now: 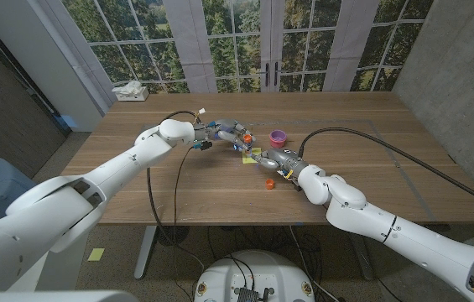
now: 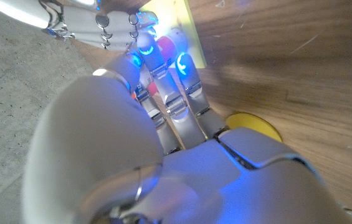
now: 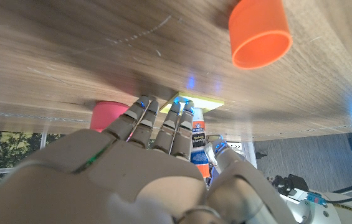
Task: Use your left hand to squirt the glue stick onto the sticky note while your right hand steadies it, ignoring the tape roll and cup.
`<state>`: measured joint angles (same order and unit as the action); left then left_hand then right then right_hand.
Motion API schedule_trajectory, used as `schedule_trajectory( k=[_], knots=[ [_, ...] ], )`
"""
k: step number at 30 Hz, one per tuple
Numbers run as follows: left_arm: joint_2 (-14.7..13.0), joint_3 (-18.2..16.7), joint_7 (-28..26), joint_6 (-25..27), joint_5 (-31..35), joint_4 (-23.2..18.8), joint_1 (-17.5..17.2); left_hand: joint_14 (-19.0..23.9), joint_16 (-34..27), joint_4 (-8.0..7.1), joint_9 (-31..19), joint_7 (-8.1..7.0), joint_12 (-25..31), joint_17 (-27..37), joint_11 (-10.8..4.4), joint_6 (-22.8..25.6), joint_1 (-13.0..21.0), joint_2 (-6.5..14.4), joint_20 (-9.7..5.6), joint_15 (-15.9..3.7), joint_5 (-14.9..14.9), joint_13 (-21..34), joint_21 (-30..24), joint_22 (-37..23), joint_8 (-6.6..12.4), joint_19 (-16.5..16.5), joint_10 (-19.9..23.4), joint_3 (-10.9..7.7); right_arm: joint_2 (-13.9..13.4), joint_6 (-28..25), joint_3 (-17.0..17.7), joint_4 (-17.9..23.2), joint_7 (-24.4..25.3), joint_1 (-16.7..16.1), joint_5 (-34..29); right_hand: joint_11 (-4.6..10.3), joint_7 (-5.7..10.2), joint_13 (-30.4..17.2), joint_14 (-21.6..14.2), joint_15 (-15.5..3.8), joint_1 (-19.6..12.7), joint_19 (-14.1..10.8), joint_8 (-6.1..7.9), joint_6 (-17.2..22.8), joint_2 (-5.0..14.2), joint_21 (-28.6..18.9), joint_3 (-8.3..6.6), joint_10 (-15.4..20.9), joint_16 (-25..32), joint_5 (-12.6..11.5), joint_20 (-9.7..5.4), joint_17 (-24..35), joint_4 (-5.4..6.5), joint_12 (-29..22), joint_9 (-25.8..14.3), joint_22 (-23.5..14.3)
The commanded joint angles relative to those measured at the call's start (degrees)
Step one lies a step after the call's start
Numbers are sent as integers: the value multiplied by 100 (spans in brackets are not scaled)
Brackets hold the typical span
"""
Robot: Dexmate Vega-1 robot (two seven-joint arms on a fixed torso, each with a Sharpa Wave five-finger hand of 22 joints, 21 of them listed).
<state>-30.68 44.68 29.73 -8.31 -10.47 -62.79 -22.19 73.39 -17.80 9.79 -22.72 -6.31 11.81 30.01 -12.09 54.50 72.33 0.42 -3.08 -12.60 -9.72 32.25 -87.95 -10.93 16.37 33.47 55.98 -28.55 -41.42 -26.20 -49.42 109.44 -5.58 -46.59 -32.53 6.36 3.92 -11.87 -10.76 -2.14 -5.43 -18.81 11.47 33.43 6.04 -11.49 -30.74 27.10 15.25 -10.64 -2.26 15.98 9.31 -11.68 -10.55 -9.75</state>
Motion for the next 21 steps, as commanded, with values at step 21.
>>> schedule_trajectory(
  k=[21],
  knots=[
    [60, -546, -196, -406, -698, -266, -221, -43, -31, 7, -12, 653, 26, 17, 280, 703, 101, 146, -841, -97, -33, 310, 12, -7, 16, -29, 1306, -36, 47, 102, -24, -173, 6, 96, 50, 33, 41, -16, -36, -753, 53, -23, -12, -49, 437, 0, -43, -11, -13, -56, -148, 16, -26, 0, -21, -28]
  ],
)
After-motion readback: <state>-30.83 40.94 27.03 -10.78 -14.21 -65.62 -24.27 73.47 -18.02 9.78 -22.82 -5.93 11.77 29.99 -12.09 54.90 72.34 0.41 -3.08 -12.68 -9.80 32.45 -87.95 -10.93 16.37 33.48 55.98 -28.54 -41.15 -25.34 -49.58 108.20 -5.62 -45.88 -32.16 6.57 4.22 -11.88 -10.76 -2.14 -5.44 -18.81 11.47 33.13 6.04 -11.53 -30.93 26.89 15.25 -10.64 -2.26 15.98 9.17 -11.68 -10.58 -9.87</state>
